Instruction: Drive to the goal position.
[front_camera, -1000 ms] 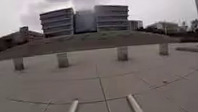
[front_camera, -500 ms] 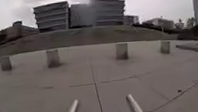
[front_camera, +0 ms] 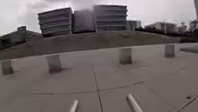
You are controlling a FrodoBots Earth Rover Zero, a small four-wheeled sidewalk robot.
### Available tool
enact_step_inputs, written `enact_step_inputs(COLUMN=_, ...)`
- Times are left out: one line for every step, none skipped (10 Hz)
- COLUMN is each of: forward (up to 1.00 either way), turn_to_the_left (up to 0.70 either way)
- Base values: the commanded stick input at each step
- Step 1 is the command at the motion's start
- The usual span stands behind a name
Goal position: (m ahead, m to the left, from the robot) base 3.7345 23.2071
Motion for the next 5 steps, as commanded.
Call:
enact_step_inputs(forward=1.00, turn_to_the_left=0.00)
enact_step_inputs(forward=1.00, turn_to_the_left=0.00)
enact_step_inputs(forward=1.00, turn_to_the_left=0.00)
enact_step_inputs(forward=1.00, turn_to_the_left=0.00)
enact_step_inputs(forward=1.00, turn_to_the_left=0.00)
